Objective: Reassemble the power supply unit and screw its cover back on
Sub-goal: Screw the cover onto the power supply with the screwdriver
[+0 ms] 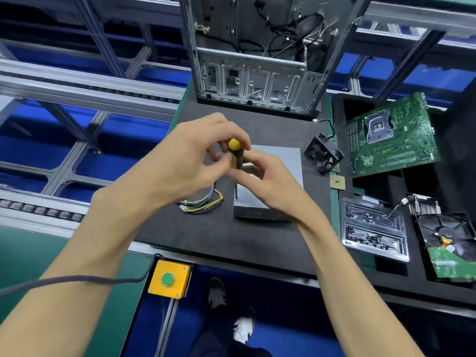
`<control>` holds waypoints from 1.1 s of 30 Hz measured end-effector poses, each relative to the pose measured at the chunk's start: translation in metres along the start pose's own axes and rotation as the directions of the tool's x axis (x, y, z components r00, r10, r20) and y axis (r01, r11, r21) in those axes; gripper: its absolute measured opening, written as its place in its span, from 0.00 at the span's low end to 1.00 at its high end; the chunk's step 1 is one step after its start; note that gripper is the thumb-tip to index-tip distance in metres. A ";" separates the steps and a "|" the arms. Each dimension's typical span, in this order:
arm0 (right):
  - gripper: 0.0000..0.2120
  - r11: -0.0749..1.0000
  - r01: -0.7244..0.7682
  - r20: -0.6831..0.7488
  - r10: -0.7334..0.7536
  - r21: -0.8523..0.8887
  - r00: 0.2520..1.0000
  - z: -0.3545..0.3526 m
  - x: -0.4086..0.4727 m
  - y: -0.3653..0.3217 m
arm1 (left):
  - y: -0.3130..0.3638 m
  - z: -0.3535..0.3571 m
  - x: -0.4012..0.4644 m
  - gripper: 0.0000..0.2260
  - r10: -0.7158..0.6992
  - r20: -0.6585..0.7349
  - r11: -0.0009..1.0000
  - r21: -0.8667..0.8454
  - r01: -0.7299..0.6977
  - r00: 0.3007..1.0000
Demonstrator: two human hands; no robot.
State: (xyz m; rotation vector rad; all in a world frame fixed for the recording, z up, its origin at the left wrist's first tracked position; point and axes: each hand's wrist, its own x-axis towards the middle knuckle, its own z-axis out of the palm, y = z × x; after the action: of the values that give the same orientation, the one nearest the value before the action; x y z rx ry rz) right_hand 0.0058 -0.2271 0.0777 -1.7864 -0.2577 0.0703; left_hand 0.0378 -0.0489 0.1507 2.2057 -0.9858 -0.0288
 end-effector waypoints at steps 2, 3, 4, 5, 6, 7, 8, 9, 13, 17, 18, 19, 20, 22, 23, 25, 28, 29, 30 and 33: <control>0.06 1.000 -0.004 -0.031 0.003 -0.030 1.000 -0.004 -0.002 0.003 | 0.002 0.001 -0.001 0.13 0.020 0.010 1.000 0.007 -0.020 1.000; 0.05 0.999 -0.008 -0.038 0.007 -0.040 0.999 -0.005 -0.002 0.004 | 0.004 0.002 -0.001 0.12 0.019 0.004 1.000 0.007 -0.019 1.000; 0.03 0.999 -0.013 -0.037 0.011 -0.049 0.999 -0.006 -0.002 0.005 | 0.006 0.004 0.000 0.11 0.003 -0.013 1.000 0.010 -0.003 1.000; 0.02 0.998 -0.019 -0.038 0.017 -0.055 0.999 -0.007 -0.001 0.006 | 0.008 0.006 0.001 0.11 -0.026 -0.043 0.999 0.019 0.026 0.999; 0.01 0.998 -0.018 -0.035 0.016 -0.054 0.999 -0.007 0.000 0.006 | 0.009 0.008 0.003 0.11 -0.051 -0.070 0.998 0.038 0.054 0.996; 0.03 0.998 -0.008 -0.038 0.006 -0.056 0.999 -0.007 0.000 0.005 | 0.010 0.009 0.004 0.10 -0.065 -0.089 0.995 0.066 0.071 0.994; 0.05 0.998 0.003 -0.037 -0.006 -0.064 0.999 -0.007 0.001 0.005 | 0.010 0.009 0.006 0.08 -0.067 -0.093 0.993 0.087 0.075 0.993; 0.04 0.997 0.011 -0.030 -0.014 -0.081 0.999 -0.007 0.001 0.005 | 0.011 0.008 0.006 0.05 -0.055 -0.075 0.994 0.093 0.062 0.996; 0.04 0.994 0.015 -0.013 -0.017 -0.112 1.000 -0.008 0.000 0.010 | 0.016 0.003 0.004 0.13 0.003 0.065 0.998 0.057 -0.007 0.998; 0.07 0.998 0.004 -0.015 -0.005 -0.070 1.000 -0.006 0.000 0.013 | 0.015 0.006 0.005 0.13 -0.101 -0.058 0.986 0.127 0.108 0.993; 0.07 0.998 0.004 -0.014 -0.005 -0.067 1.000 -0.005 0.001 0.014 | 0.015 0.005 0.005 0.11 -0.104 -0.076 0.983 0.145 0.114 0.992; 0.06 0.998 -0.002 -0.012 0.001 -0.066 1.000 -0.004 0.001 0.015 | 0.014 0.005 0.005 0.08 -0.090 -0.070 0.983 0.153 0.100 0.993; 0.06 0.998 -0.012 -0.009 0.012 -0.065 1.000 -0.004 0.001 0.016 | 0.013 0.003 0.005 0.07 -0.067 -0.049 0.984 0.159 0.074 0.997; 0.04 0.997 -0.035 0.008 0.035 -0.072 0.999 -0.004 0.001 0.019 | 0.013 0.002 0.004 0.09 -0.031 0.015 0.986 0.166 0.028 0.999; 0.02 0.996 -0.045 0.015 0.047 -0.073 0.999 -0.005 0.000 0.020 | 0.013 0.002 0.003 0.10 -0.025 0.033 0.986 0.165 0.019 0.999; 0.02 0.996 -0.054 0.017 0.055 -0.064 0.998 -0.006 -0.001 0.021 | 0.013 0.003 0.002 0.15 -0.034 0.024 0.989 0.142 0.031 0.999; 0.02 0.998 -0.045 -0.003 0.045 -0.039 0.999 -0.007 -0.001 0.021 | 0.009 0.005 -0.001 0.19 -0.071 -0.057 0.996 0.058 0.074 0.996; 0.05 0.999 -0.044 -0.014 0.044 -0.021 0.999 -0.007 -0.001 0.021 | 0.006 0.006 -0.002 0.18 -0.084 -0.086 0.996 0.031 0.087 0.993; 0.07 0.999 -0.039 -0.026 0.039 0.003 0.999 -0.007 -0.002 0.020 | 0.003 0.007 -0.003 0.16 -0.097 -0.106 0.995 0.010 0.099 0.990; 0.06 0.996 -0.021 -0.083 0.028 0.088 0.996 -0.008 -0.003 0.016 | -0.008 0.010 -0.009 0.12 -0.135 -0.143 0.991 -0.019 0.134 0.980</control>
State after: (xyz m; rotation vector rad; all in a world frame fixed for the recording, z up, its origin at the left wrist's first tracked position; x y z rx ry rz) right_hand 0.0062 -0.2387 0.0636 -1.7017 -0.1697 0.0237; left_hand 0.0337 -0.0460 0.1360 2.2288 -0.7549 0.0630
